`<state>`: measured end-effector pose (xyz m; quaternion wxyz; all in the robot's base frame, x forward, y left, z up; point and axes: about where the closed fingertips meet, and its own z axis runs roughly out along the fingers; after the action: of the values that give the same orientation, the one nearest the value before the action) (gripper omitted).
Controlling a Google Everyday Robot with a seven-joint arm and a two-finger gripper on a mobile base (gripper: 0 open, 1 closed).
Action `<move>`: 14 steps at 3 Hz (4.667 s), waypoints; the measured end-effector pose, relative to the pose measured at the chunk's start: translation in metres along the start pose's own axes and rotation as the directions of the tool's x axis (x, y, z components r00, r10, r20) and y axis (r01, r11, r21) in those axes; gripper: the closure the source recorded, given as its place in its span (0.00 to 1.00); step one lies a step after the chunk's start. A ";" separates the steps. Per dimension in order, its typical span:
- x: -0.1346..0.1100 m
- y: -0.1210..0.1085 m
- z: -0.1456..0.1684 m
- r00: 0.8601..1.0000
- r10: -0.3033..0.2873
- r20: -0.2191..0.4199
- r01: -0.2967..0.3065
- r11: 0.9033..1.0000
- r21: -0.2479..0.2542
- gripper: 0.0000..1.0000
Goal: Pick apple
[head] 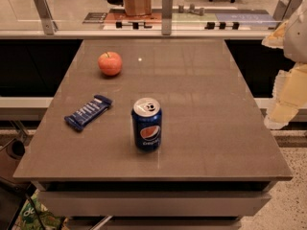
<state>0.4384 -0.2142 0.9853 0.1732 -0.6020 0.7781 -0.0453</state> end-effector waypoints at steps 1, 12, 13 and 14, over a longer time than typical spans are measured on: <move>0.000 0.000 0.000 1.000 0.000 0.000 0.000 1.000 0.000 0.00; -0.245 -0.131 0.150 0.732 0.157 0.663 -0.140 0.987 -0.079 0.00; -0.276 -0.128 0.174 0.710 0.174 0.683 -0.160 0.984 -0.084 0.00; -0.308 -0.130 0.198 0.678 0.189 0.711 -0.172 0.980 -0.096 0.00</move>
Offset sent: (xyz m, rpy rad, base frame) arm 0.0095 -0.0067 0.0080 0.0512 -0.0321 -0.0347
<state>0.6884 0.0717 0.9026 0.4596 -0.4941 0.7050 0.2181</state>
